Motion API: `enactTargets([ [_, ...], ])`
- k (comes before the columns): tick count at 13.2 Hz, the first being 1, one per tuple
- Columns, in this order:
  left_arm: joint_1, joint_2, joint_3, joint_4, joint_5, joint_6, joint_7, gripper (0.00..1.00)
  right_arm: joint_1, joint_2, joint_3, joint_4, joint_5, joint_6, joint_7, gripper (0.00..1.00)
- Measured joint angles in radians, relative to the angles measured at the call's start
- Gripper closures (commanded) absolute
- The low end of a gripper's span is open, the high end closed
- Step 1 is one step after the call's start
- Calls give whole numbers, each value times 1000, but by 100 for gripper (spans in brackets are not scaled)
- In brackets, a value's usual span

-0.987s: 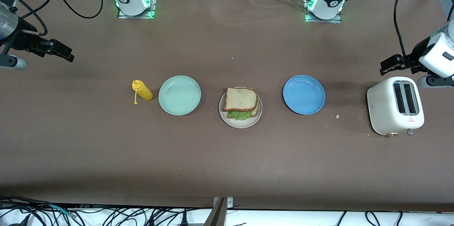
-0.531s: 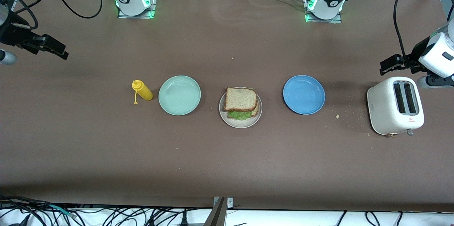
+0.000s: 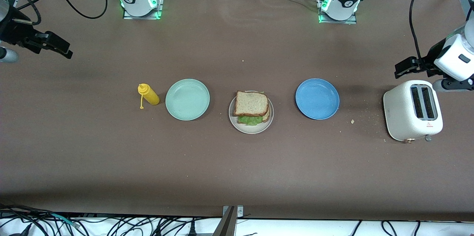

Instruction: Make sandwich in beige plate with both arms

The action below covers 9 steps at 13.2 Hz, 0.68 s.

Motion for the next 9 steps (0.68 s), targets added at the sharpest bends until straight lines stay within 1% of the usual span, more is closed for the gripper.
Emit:
enactTargets([
  [2, -182, -2, 183, 0, 0, 0, -6, 0, 3, 0, 1, 0, 0, -1, 1, 0],
  [3, -209, -4, 217, 0, 0, 0, -6, 0, 3, 0, 0, 0, 0, -1, 1, 0],
  [4, -198, -6, 213, 0, 0, 0, -6, 0, 3, 0, 0, 1, 0, -1, 1, 0],
  [6, -157, -9, 173, 0, 0, 0, -6, 0, 3, 0, 0, 1, 0, -1, 1, 0],
  [9, -152, -9, 157, 0, 0, 0, -6, 0, 3, -1, 0, 2, 0, -1, 1, 0],
])
